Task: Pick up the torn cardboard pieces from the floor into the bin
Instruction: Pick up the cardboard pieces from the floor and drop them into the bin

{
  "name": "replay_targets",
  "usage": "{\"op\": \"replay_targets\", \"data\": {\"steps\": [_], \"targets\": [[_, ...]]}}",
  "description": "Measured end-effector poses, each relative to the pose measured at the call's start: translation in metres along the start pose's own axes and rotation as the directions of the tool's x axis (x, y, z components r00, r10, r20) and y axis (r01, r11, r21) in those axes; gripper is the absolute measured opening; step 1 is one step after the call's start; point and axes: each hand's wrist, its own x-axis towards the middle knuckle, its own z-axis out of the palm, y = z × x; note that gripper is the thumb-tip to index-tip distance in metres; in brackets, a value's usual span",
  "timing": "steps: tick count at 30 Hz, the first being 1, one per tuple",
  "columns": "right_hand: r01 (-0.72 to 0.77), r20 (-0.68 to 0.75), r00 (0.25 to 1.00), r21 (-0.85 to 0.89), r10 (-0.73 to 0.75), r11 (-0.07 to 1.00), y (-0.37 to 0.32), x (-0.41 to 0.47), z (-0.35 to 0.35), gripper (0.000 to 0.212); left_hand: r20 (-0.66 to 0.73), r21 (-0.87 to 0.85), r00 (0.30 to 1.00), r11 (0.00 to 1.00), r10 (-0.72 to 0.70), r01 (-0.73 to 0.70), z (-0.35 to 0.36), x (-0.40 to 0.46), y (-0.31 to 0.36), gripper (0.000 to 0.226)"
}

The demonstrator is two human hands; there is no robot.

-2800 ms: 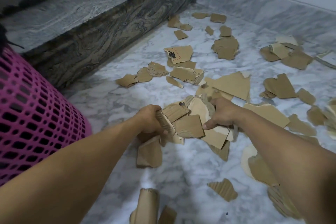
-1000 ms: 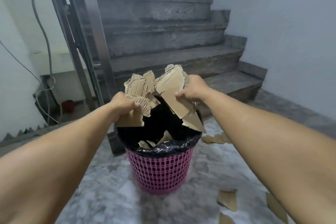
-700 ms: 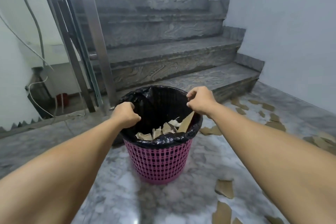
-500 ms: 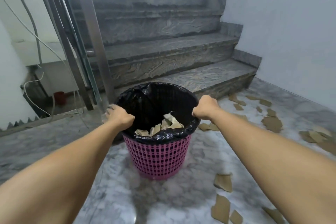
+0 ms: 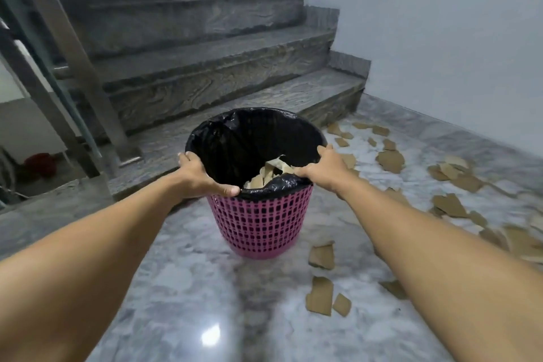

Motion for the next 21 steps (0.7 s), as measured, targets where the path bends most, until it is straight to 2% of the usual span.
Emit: {"op": "replay_targets", "data": {"steps": [1,3,9,14,17,19,21], "targets": [[0.007,0.031,0.999,0.009,-0.008,1.0,0.007,0.0,-0.004,0.105,-0.006,-0.005,1.0,1.0,0.013,-0.013,0.005,0.002,0.004,0.163],[0.029,0.032,0.999,-0.001,-0.029,1.0,0.022,0.003,-0.013,0.112,-0.024,-0.027,0.999,0.999,0.033,-0.033,0.016,0.004,0.015,0.169],[0.047,-0.066,0.996,-0.106,-0.054,0.993,0.042,-0.004,-0.028,0.079,-0.132,-0.088,0.991,0.996,0.011,-0.023,0.043,0.01,0.05,0.169],[-0.031,-0.005,1.0,-0.12,0.031,0.992,0.049,-0.028,-0.04,0.047,-0.305,0.11,0.952,0.994,0.034,0.0,0.07,-0.012,0.075,0.118],[-0.08,0.009,0.997,-0.14,0.082,0.987,0.06,-0.047,-0.052,0.063,-0.38,0.234,0.906,0.967,0.186,-0.101,0.087,-0.029,0.08,0.093],[-0.111,0.002,0.994,-0.136,0.112,0.984,0.069,-0.058,-0.06,0.07,-0.433,0.306,0.838,0.929,0.331,-0.209,0.094,-0.039,0.079,0.075],[-0.135,-0.004,0.991,-0.146,0.136,0.98,0.084,-0.073,-0.069,0.067,-0.456,0.384,0.752,0.867,0.476,-0.316,0.106,-0.053,0.082,0.057]]}}
